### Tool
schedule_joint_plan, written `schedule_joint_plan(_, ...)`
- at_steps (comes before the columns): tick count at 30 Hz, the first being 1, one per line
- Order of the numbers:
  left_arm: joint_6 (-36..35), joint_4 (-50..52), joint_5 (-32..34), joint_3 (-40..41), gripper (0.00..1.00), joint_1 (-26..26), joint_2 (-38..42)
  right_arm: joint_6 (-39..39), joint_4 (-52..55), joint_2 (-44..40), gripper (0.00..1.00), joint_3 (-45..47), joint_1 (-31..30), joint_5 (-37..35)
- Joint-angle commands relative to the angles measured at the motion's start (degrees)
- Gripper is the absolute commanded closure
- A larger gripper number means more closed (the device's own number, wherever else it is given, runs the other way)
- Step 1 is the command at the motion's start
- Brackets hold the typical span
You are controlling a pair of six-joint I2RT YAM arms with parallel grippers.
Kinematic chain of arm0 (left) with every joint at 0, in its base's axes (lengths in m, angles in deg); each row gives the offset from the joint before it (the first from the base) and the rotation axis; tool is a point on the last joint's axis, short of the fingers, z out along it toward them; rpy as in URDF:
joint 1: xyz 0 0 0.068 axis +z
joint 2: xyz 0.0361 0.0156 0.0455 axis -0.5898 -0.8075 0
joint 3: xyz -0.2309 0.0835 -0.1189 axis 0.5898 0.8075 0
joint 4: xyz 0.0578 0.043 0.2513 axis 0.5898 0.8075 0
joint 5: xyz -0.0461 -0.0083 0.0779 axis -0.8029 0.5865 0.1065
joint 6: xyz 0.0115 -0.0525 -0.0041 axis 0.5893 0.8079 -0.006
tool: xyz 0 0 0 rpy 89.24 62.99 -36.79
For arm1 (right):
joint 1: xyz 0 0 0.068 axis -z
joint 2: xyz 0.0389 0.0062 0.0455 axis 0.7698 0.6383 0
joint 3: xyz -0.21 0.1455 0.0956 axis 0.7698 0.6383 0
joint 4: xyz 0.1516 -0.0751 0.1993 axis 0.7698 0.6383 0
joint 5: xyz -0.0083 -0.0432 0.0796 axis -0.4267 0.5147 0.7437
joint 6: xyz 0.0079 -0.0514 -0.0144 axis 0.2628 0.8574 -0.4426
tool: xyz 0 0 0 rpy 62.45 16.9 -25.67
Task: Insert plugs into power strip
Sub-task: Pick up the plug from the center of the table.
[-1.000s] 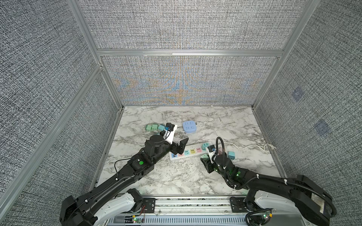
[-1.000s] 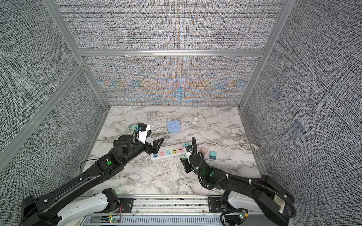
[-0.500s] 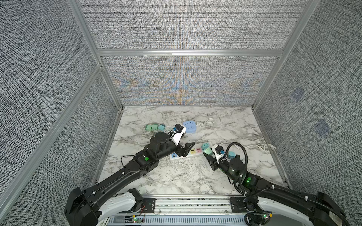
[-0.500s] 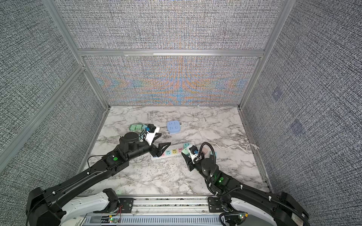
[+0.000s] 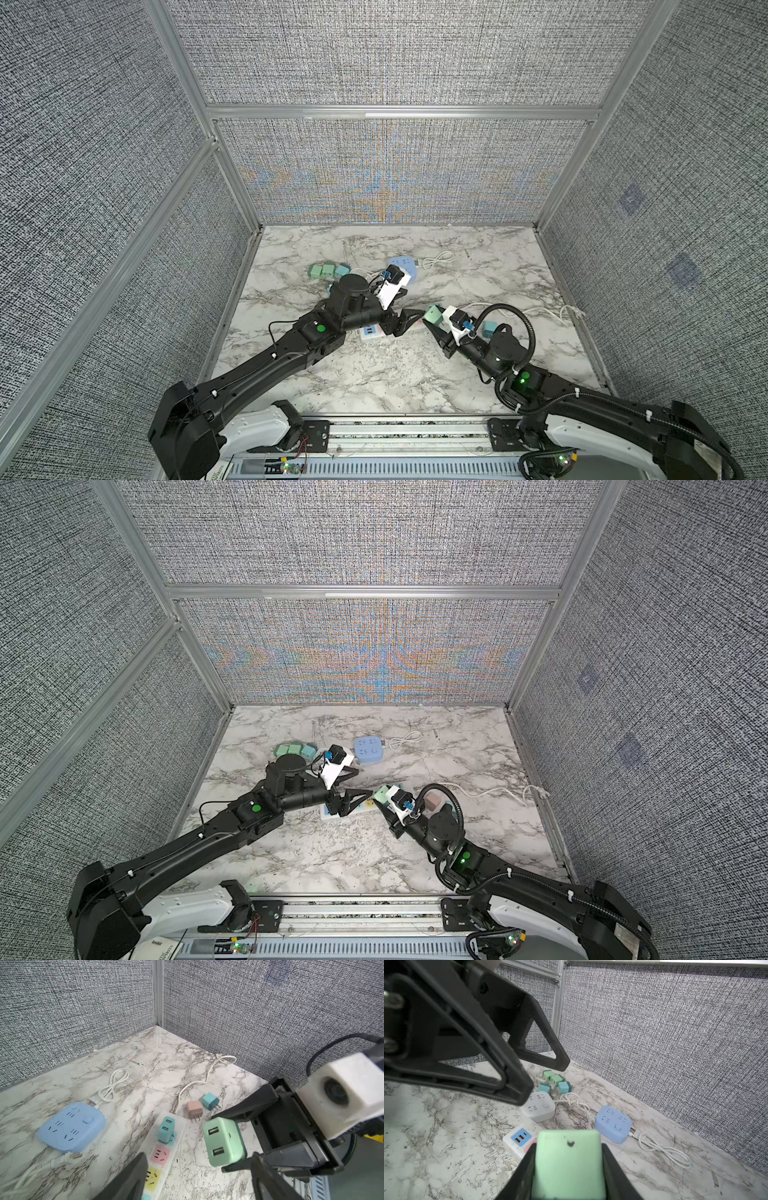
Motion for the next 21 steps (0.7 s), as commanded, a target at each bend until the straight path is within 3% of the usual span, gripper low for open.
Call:
schedule_joint_plan(1,-0.4,-0.2,-1.4,-0.4,0.22,-0.1,0.0,2.2,-5.8,0.4,0.86,-0.1,-0.3,0.9)
schedule_joint_plan(21,-0.1,-0.5,-2.5,-0.7,0.26,0.0,-0.5,11.4,-12.7,3.9,0.86,-1.3,-1.8,5.4)
